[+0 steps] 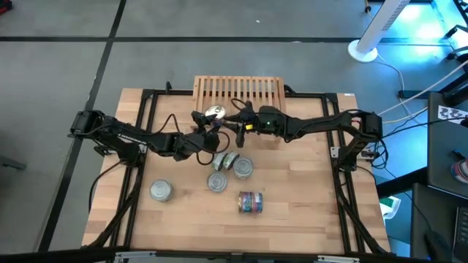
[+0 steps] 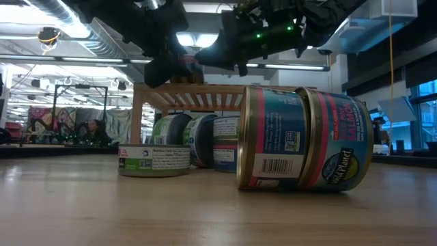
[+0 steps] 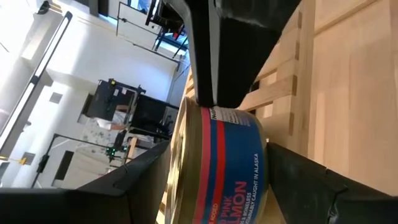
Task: Stack canned seafood by type on shelf
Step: Put the blue-pink tuna can on the shelf, then put the green tuna can on the shelf
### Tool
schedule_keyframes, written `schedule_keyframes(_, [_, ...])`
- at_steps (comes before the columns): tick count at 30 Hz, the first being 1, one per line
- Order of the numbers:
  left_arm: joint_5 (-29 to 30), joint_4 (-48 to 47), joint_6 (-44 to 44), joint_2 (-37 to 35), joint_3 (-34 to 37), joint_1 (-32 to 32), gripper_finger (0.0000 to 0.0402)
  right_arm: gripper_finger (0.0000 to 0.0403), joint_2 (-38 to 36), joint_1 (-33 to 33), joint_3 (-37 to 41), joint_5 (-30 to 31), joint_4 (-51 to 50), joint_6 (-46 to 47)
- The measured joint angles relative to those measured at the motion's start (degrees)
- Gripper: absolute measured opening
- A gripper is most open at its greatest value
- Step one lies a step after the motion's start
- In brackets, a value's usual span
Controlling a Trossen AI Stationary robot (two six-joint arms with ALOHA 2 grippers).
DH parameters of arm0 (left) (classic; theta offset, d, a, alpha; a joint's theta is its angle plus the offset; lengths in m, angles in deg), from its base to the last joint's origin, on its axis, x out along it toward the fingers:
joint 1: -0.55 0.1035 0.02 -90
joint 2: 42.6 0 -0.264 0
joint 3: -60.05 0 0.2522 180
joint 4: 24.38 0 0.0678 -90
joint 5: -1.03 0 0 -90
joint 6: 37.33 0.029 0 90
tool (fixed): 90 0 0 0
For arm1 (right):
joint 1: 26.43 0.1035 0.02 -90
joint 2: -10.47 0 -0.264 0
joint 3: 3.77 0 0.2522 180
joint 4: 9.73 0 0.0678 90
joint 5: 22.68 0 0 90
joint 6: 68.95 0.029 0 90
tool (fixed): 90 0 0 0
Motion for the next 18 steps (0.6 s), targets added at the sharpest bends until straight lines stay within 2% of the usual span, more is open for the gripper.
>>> schedule_keyframes(6, [-0.13, 0.03, 0.21, 0.02, 0.00, 0.00, 0.0257, 0.0115, 1.81, -0.01, -1.01, 2.43, 0.64, -0.08])
schedule_keyframes(18, [-0.55, 2.16, 0.45, 0.00, 0.02, -0.62, 0.0257, 0.0115, 2.99, -0.05, -2.99, 12.88, 0.62, -0.83])
